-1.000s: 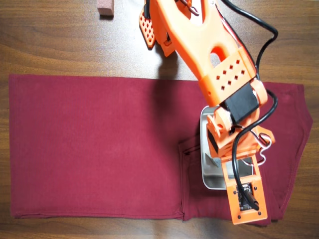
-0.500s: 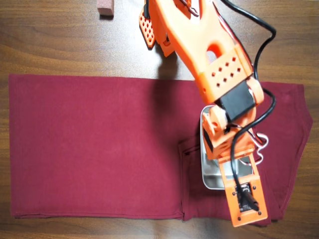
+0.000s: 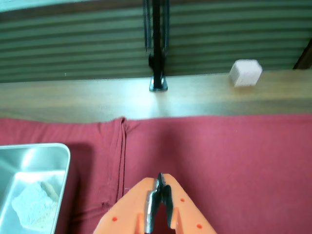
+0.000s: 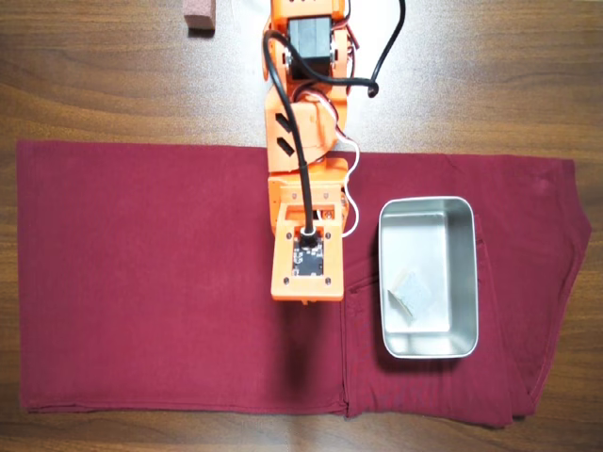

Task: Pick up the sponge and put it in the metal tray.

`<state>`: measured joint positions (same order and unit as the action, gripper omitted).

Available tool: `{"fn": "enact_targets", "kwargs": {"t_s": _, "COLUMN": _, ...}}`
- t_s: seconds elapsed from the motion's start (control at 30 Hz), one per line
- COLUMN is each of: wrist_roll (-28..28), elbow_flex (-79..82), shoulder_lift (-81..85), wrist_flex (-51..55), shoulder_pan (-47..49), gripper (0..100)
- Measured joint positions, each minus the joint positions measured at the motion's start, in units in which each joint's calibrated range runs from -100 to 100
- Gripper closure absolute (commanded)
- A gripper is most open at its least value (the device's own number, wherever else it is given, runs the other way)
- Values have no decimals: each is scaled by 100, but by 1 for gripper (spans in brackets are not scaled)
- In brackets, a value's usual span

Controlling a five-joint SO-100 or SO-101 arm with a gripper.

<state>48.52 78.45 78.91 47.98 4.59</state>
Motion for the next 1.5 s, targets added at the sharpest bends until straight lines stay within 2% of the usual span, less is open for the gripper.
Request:
{"fn": "enact_targets", "kwargs": {"t_s": 0.43, "wrist_roll": 107, "elbow_flex": 1952, "shoulder_lift": 1823, "wrist_flex": 685, "shoulder_pan": 50, "gripper": 100}}
{"fn": "enact_targets", "kwargs": {"t_s": 0.6, "wrist_roll": 103, "elbow_flex": 2118, "shoulder_lift": 1866, "wrist_flex": 930, "shoulder_pan": -50, "gripper": 100}}
{"fn": "enact_targets", "kwargs": {"t_s": 0.67, "wrist_roll": 107, "elbow_flex": 2118, "shoulder_lift": 1884, "wrist_flex": 1953, "shoulder_pan": -100, "gripper": 100}}
{"fn": "enact_targets", "kwargs": {"t_s": 0.77, "wrist_roll": 161, "elbow_flex": 2127, "shoulder_lift": 1927, "wrist_flex": 4432, "shoulder_pan": -179, "gripper": 100}}
{"fn": "enact_targets", "kwargs": {"t_s": 0.83, "wrist_roll": -49, "elbow_flex": 2118, "shoulder_lift": 1979, "wrist_flex": 5033, "shoulder_pan": -179, "gripper": 99}}
{"fn": "enact_targets", "kwargs": {"t_s": 1.5, "wrist_roll": -88, "elbow_flex": 2118, "shoulder_lift": 1979, "wrist_flex": 5099, "shoulder_pan": -130, "gripper": 99}}
